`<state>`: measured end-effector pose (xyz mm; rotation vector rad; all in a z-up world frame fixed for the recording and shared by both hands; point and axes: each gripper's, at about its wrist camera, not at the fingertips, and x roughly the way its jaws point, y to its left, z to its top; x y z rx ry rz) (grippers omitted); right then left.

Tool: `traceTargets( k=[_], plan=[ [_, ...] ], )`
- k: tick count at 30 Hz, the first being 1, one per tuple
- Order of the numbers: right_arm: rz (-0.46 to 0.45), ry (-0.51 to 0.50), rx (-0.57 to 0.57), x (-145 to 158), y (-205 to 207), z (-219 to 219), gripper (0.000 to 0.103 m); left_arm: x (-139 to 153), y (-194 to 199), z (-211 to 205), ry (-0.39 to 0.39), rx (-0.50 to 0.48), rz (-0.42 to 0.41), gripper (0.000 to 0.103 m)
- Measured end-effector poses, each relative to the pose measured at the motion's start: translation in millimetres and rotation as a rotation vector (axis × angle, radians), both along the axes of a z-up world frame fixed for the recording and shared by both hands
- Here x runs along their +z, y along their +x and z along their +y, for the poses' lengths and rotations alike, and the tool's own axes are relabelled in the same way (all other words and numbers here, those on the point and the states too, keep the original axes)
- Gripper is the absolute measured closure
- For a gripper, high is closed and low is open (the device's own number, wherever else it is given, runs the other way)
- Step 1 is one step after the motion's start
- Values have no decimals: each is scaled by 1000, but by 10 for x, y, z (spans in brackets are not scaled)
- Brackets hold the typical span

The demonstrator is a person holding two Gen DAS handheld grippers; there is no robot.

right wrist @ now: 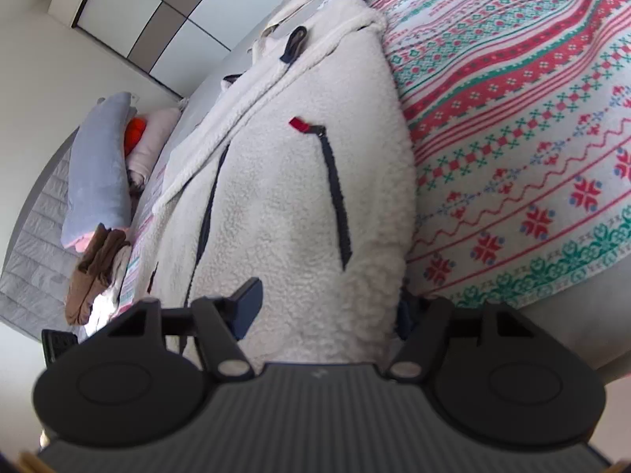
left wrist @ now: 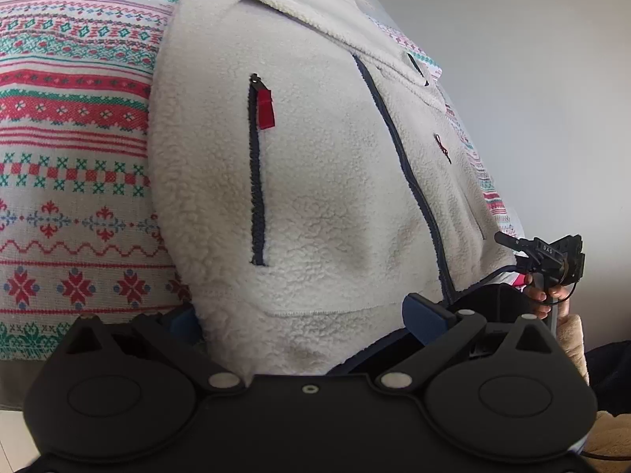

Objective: Fold large clothes

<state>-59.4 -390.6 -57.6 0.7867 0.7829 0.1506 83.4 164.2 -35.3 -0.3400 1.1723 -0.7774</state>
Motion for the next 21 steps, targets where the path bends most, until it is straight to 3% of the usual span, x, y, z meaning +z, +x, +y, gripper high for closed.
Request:
traceTargets(
  k=[4, 9, 13, 15, 17, 19, 21],
  plan=[
    [5, -13, 13, 5, 23, 52, 43, -12, -4, -29, 4, -1, -11, 3],
    [20, -74, -1, 42, 25, 110, 59, -16, -24, -139, 18, -10, -29, 12],
    [24, -142, -1, 100, 15, 183, 65, -14, -27, -162, 31, -1, -40, 30],
    [20, -160, 1, 120, 16, 207, 73, -13, -30, -181, 38, 5, -49, 40],
    [10, -181, 0, 148, 11, 229, 82, -11, -33, -198, 46, 22, -60, 61],
    [-11, -207, -15, 188, -7, 241, 89, 20, -47, -190, 47, 53, -87, 74],
    [-42, -249, -29, 262, -43, 297, 90, 118, -85, -171, 27, 78, -142, 78]
  ],
)
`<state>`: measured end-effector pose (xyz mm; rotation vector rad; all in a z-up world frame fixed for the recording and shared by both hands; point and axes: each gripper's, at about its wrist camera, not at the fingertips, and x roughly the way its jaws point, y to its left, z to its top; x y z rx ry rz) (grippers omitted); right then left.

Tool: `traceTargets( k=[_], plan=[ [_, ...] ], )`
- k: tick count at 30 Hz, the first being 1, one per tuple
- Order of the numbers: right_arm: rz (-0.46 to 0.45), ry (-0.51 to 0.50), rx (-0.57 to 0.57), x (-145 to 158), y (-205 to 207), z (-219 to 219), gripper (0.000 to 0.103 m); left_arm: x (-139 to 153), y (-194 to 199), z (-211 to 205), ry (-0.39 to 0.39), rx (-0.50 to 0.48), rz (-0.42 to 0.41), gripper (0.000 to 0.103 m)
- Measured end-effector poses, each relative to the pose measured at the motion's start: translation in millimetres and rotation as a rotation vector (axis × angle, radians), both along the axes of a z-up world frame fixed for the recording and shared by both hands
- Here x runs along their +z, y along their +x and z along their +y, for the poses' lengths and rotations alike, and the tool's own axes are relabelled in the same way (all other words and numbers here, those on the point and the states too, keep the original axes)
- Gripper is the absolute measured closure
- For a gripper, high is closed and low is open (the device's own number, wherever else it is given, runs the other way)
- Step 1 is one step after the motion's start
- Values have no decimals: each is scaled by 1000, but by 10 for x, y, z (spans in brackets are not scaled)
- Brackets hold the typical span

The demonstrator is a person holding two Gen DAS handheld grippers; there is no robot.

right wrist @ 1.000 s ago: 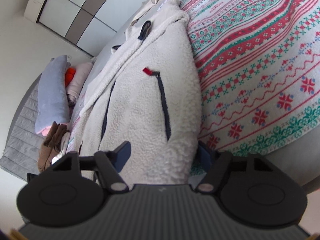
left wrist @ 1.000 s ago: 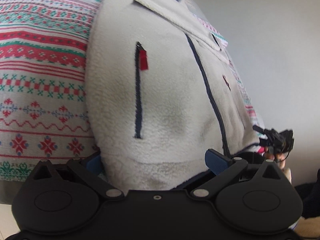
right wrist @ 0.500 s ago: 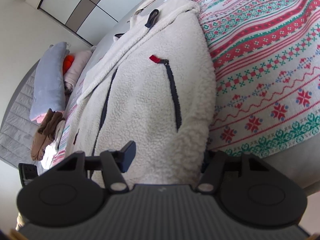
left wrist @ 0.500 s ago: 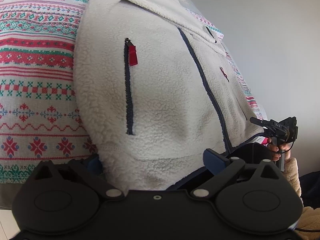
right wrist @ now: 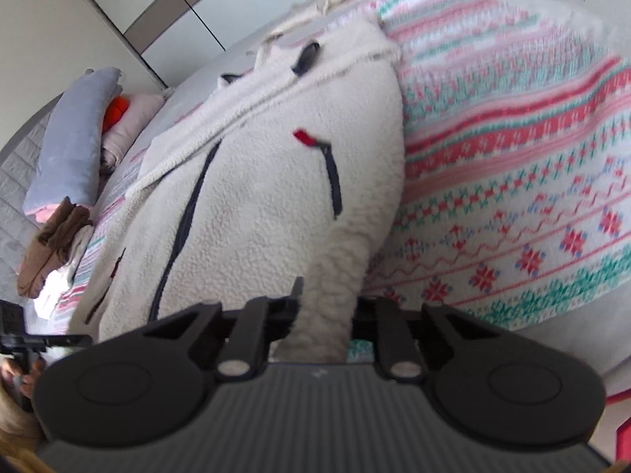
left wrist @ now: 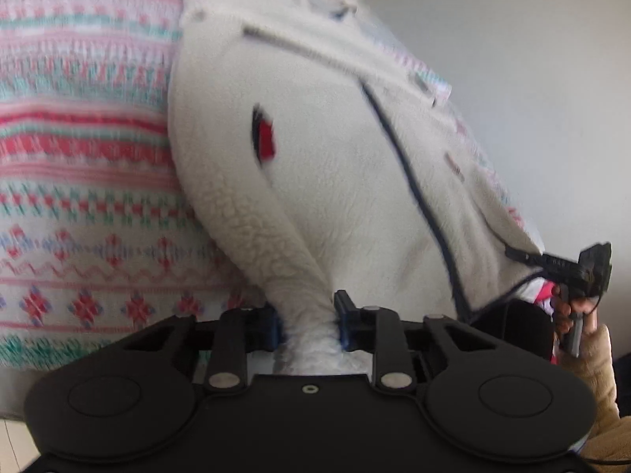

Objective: Fold large clothes

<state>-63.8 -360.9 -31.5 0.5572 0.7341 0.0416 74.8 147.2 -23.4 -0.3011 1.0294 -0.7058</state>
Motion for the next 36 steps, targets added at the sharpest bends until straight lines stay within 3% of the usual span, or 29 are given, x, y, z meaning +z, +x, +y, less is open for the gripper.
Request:
traceTargets(
  k=[11, 18, 23, 30, 36],
  plan=[
    [-246, -64, -67, 719, 129, 114, 92, 741, 132, -12, -128, 135, -292, 83],
    [-370, -46, -145, 1192, 648, -41, 92, 1197, 759, -74, -189, 244, -392, 83],
    [-430, -43, -198, 1407, 1226, -249, 92, 1425, 1301, -230, -176, 331, -471, 83],
    [-448, -40, -237, 1446, 2362, -529, 92, 1429, 2346, -653, -69, 400, -557, 83],
    [-395, -99, -290, 1073, 3424, -706, 92, 1003, 3323, -895, 17, 480, -540, 82]
  ],
)
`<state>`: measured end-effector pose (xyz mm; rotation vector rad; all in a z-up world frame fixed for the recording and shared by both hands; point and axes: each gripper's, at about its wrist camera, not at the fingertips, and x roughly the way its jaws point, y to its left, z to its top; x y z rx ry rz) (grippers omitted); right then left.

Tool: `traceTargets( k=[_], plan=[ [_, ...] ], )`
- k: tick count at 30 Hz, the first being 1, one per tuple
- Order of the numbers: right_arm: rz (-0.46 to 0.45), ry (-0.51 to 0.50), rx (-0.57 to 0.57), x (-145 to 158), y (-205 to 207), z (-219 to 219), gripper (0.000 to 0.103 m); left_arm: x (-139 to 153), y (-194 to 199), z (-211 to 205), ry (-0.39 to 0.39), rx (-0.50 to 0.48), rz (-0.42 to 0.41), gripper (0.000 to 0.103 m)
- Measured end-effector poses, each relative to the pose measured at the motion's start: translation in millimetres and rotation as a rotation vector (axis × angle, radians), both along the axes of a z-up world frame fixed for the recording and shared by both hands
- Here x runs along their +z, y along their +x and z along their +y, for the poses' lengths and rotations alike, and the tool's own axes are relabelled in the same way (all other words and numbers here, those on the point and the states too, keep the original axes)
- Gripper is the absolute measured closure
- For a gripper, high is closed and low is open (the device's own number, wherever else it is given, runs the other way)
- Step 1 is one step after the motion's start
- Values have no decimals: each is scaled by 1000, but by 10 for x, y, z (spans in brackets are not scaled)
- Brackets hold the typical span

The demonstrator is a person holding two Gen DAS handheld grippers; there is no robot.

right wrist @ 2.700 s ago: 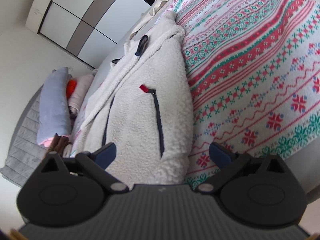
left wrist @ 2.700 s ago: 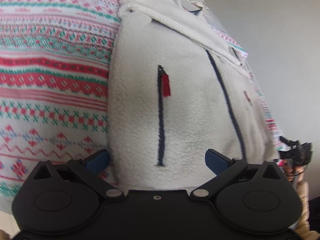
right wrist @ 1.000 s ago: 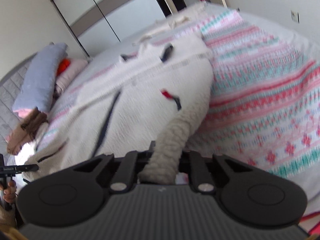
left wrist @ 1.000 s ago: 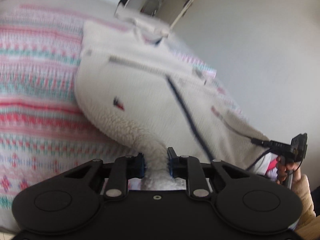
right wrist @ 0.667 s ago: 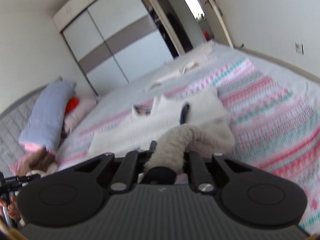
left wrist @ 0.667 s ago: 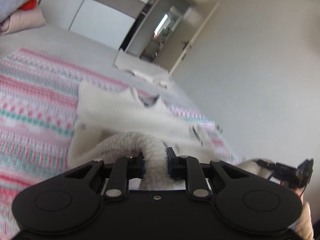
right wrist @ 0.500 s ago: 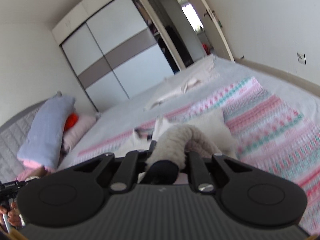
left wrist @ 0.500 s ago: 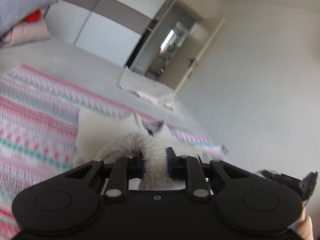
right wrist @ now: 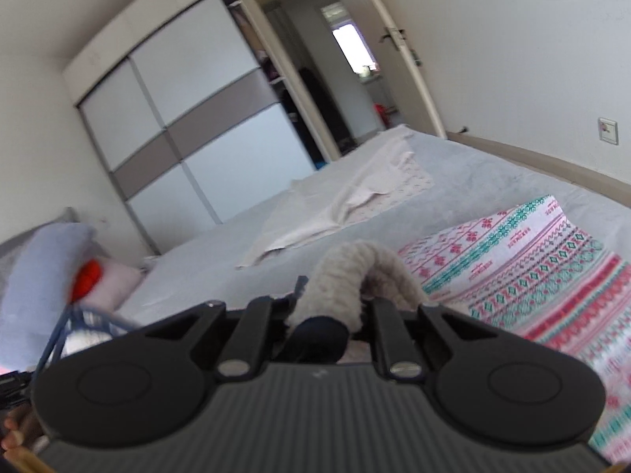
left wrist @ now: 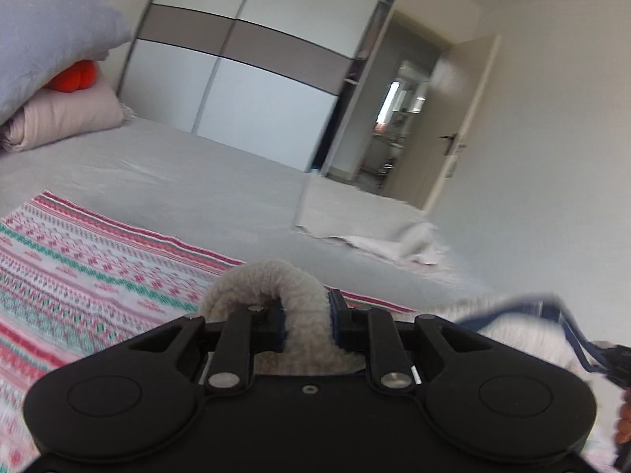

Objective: Fold large clothes

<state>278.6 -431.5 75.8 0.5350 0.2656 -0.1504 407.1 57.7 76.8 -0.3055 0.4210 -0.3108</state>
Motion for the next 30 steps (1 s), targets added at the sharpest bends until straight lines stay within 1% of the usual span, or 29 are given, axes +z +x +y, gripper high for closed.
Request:
traceTargets(
  k=[1, 3, 4, 6, 7, 8, 9, 10, 12, 13, 15, 16, 17, 18, 19, 20, 21, 22, 23, 25, 27, 29, 30],
  plan=[
    [12, 4, -17, -110, 156, -64, 92, -120, 154, 12, -12, -3, 15, 80],
    [60, 67, -15, -417, 467, -196, 92, -419, 488, 42, -59, 3, 89, 79],
    [92, 85, -27, -581, 607, -243, 92, -576, 623, 22, -61, 11, 124, 79],
    [153, 74, -36, -885, 835, -284, 92, -872, 809, -53, -12, 18, 163, 79],
    [169, 70, -38, -1013, 915, -294, 92, -992, 860, -73, -1, 18, 180, 78],
    [168, 82, -40, -1122, 955, -315, 92, -1096, 911, -75, -14, 21, 193, 78],
    [153, 104, -38, -1191, 955, -335, 92, -1149, 924, -54, -34, 24, 194, 78],
    [142, 120, -33, -1226, 951, -355, 91, -1142, 926, -56, -43, 21, 190, 78],
    [128, 147, -10, -1231, 916, -408, 86, -1086, 905, -35, -58, 1, 186, 76],
    [123, 164, 5, -1216, 893, -437, 84, -1051, 879, 3, -72, -11, 182, 73],
    [100, 200, 51, -1137, 853, -512, 72, -919, 825, 44, -119, -72, 152, 52],
    [81, 224, 77, -1073, 841, -566, 71, -850, 760, 93, -136, -99, 121, 28],
    [62, 254, 93, -1028, 822, -629, 70, -774, 685, 141, -147, -86, 67, 4],
    [44, 295, 98, -992, 808, -691, 68, -705, 586, 201, -151, -48, -8, 0],
    [26, 332, 105, -984, 789, -736, 66, -640, 537, 244, -154, -18, -75, 0],
    [8, 356, 105, -968, 758, -752, 60, -586, 531, 284, -146, -19, -89, 0],
    [-7, 368, 98, -953, 733, -759, 56, -549, 564, 292, -118, -17, -68, 0],
    [-20, 377, 99, -943, 716, -759, 53, -531, 600, 276, -76, -2, -43, 0],
    [-45, 389, 101, -929, 686, -760, 50, -529, 621, 246, -27, 11, -32, 0],
    [-97, 403, 91, -910, 639, -752, 48, -548, 655, 146, 83, 15, -31, 0],
    [-91, 371, 74, -888, 653, -712, 48, -565, 697, 26, 197, 6, -36, 0],
    [-69, 314, 64, -857, 684, -658, 47, -593, 777, -80, 277, -4, -29, 0],
    [-80, 317, 70, -848, 685, -668, 41, -617, 846, -116, 299, -11, -15, 0]
  ],
)
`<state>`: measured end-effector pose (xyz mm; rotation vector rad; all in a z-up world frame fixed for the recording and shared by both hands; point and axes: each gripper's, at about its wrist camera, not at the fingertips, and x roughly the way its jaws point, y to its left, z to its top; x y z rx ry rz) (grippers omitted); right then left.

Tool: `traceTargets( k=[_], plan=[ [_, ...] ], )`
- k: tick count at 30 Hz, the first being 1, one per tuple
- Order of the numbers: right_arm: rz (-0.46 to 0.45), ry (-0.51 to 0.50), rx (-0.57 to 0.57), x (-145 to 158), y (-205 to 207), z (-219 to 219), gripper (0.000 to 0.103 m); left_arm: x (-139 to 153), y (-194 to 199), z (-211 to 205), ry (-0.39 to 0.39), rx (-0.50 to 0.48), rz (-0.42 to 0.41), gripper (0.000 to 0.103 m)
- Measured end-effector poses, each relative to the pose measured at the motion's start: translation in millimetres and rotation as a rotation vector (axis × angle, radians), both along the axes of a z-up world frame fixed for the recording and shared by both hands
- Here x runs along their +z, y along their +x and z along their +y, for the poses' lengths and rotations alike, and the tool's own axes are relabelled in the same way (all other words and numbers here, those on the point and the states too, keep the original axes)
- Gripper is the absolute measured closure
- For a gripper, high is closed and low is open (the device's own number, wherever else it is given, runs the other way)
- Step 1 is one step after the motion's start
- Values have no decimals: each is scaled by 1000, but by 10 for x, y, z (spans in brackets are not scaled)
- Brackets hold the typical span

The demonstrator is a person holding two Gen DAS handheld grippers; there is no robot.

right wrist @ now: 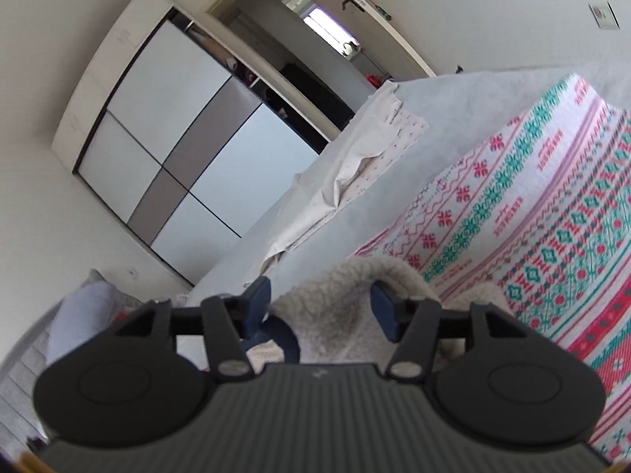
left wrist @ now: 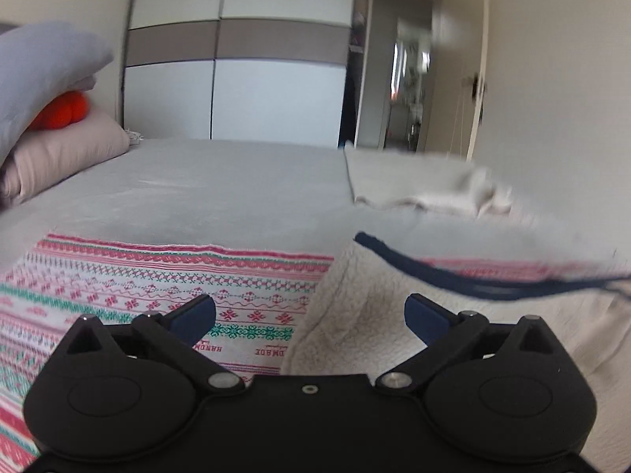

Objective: Fold large clothes

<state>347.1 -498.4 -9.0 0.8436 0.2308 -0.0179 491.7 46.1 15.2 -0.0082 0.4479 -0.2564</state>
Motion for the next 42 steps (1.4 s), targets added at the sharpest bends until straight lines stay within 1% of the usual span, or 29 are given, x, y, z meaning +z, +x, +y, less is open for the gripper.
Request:
traceTargets(
  k=[3, 4, 6, 8, 9, 10, 11, 12, 13, 14, 15, 17, 18, 19, 20, 22, 24, 25, 26, 27, 28, 29, 30, 31, 32, 33, 35, 38, 42],
  plan=[
    [-81, 209, -4, -75, -17, -183, 16, -78, 244, -112, 43, -6, 58, 0],
    [-99, 207, -34, -51, -38, -212, 14, -107, 330, -126, 42, 0, 79, 0],
    [-74, 100, -74, 49, -47, -203, 14, -176, 463, -145, 12, 24, 126, 2],
    [5, -78, -81, 148, 12, -107, 14, -262, 552, -141, -47, 43, 169, 6],
    [61, -188, -85, 179, 71, -26, 14, -315, 576, -141, -68, 44, 185, 12],
    [119, -301, -93, 191, 155, 70, 14, -357, 573, -158, -83, 38, 198, 31],
    [174, -410, -105, 178, 241, 176, 20, -396, 569, -177, -91, 26, 209, 59],
    [227, -511, -121, 151, 334, 286, 38, -417, 542, -198, -104, 12, 215, 70],
    [267, -587, -118, 121, 426, 383, 51, -391, 509, -253, -113, 6, 200, 83],
    [289, -630, -89, 88, 509, 464, 86, -348, 444, -285, -120, 10, 162, 89],
    [296, -659, -69, 81, 555, 540, 91, -294, 372, -272, -138, 6, 117, 90],
    [260, -724, -110, 116, 584, 665, 92, -202, 298, -142, -235, 35, 45, 90],
    [245, -735, -134, 129, 595, 693, 92, -197, 307, -62, -280, 63, 33, 90],
    [242, -727, -153, 136, 625, 682, 92, -227, 350, -20, -293, 93, 44, 90],
    [252, -716, -163, 118, 686, 654, 92, -288, 402, -37, -266, 113, 60, 89],
    [316, -700, -160, 9, 864, 591, 92, -485, 517, -179, -149, 136, 99, 89],
    [439, -666, -138, -207, 1067, 515, 90, -647, 647, -256, -85, 149, 170, 87],
    [494, -624, -128, -310, 1151, 454, 90, -684, 698, -214, -94, 163, 193, 82],
    [498, -577, -128, -346, 1167, 388, 87, -704, 750, -138, -124, 180, 220, 78],
    [495, -536, -136, -353, 1152, 325, 77, -715, 776, -92, -148, 182, 236, 77],
    [501, -500, -143, -377, 1122, 268, 73, -715, 776, -87, -148, 181, 241, 76],
    [497, -467, -143, -384, 1104, 219, 69, -699, 762, -113, -121, 186, 240, 69],
    [489, -447, -141, -371, 1073, 199, 61, -672, 738, -149, -81, 196, 234, 62],
    [472, -436, -147, -338, 1009, 201, 57, -626, 717, -184, -46, 208, 235, 44],
    [446, -431, -155, -286, 908, 215, 48, -559, 674, -181, -28, 211, 233, 32],
    [431, -428, -165, -218, 798, 227, 39, -479, 596, -142, -28, 210, 217, 28],
    [407, -441, -159, -52, 577, 245, 30, -331, 413, -36, -83, 179, 181, 13],
    [377, -469, -142, 164, 209, 256, 18, -141, 149, 112, -129, 150, 188, 6],
    [388, -455, -116, 348, -175, 302, 13, 60, -234, 264, -133, 138, 212, 0]
  ],
)
